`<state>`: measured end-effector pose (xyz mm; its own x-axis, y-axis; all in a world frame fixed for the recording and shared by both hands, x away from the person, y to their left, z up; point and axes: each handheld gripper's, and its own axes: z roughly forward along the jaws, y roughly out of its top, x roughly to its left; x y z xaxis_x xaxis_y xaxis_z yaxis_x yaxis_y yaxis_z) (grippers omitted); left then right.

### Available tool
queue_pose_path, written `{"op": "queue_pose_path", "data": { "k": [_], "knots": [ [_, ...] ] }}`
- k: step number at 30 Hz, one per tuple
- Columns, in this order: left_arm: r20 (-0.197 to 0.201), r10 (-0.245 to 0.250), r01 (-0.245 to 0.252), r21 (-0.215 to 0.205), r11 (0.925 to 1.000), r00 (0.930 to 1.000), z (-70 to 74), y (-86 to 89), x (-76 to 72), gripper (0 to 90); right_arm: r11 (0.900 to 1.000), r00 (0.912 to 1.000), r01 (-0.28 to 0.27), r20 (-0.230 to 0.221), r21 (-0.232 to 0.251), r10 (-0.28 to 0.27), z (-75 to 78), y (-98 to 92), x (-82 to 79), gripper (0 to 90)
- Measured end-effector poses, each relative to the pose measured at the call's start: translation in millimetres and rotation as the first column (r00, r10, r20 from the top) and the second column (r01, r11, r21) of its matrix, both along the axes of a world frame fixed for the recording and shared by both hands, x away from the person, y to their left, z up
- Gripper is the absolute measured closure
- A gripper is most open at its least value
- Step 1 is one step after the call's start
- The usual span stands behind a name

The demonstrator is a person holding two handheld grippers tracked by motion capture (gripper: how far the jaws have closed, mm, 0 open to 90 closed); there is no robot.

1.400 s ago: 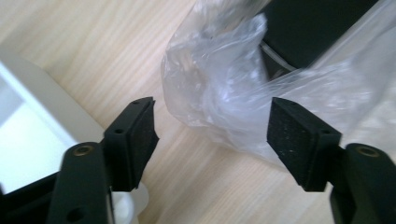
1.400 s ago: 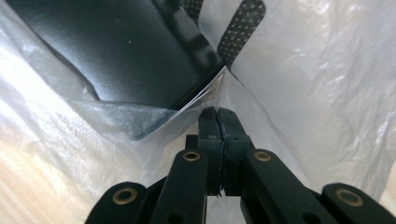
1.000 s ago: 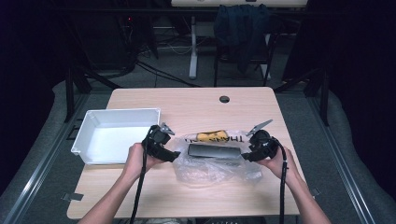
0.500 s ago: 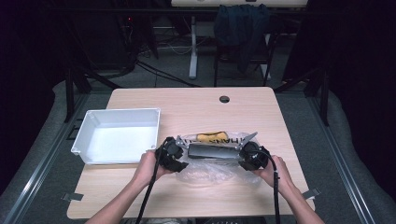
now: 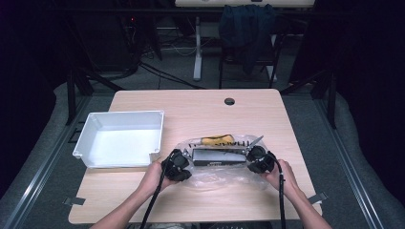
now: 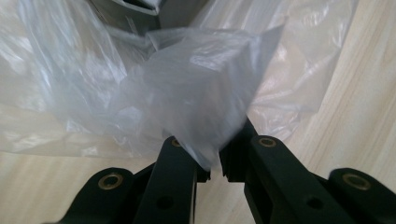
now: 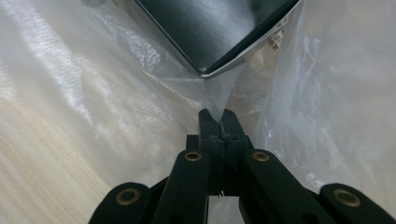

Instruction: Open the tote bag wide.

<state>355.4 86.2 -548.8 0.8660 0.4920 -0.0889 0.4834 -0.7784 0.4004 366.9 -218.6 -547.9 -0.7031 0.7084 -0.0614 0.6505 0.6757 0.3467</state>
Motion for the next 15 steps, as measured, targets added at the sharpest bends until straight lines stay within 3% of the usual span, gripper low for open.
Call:
{"op": "queue_pose_path", "data": {
  "k": [1, 3, 5, 8, 10, 12, 15],
  "knots": [
    [-0.006, 0.0, 0.0, -0.003, 1.0, 1.0, -0.1, 0.8, 0.1, 84.4, 0.999, 0.9998, -0.013, -0.014, -0.03, 0.012, 1.3, -0.1, 1.1, 90.0],
    [-0.017, 0.006, -0.006, -0.008, 0.9999, 0.9998, 3.0, 4.9, 0.7, 79.3, 0.999, 0.9998, -0.014, -0.015, -0.039, 0.014, 1.2, 0.2, 1.0, 90.0],
    [-0.039, 0.026, -0.027, -0.014, 0.9995, 0.9989, 11.6, 13.4, 1.4, 65.0, 0.999, 0.9999, -0.013, -0.004, -0.033, 0.013, 1.5, -0.5, 0.0, 90.0],
    [-0.033, 0.077, -0.078, -0.04, 0.9961, 0.9965, 28.5, 30.0, -3.3, 52.0, 0.999, 0.9996, -0.03, -0.002, -0.032, 0.03, 3.5, -3.5, -0.5, 90.0],
    [-0.002, 0.094, -0.094, -0.029, 0.9952, 0.9956, 40.0, 40.2, -8.3, 47.8, 1.0, 0.9999, -0.014, 0.007, 0.012, 0.014, 1.2, -4.6, -1.3, 90.0],
    [0.024, 0.107, -0.107, -0.028, 0.9939, 0.9939, 52.1, 47.8, -12.3, 45.1, 0.999, 0.9993, -0.036, -0.008, -0.02, 0.035, 3.8, -5.3, 0.6, 90.0],
    [0.109, 0.135, -0.13, -0.053, 0.9901, 0.9848, 72.3, 49.6, -13.5, 40.4, 1.0, 0.9997, -0.023, -0.003, -0.002, 0.023, 3.4, -3.4, 0.3, 89.9]
  ]
}}
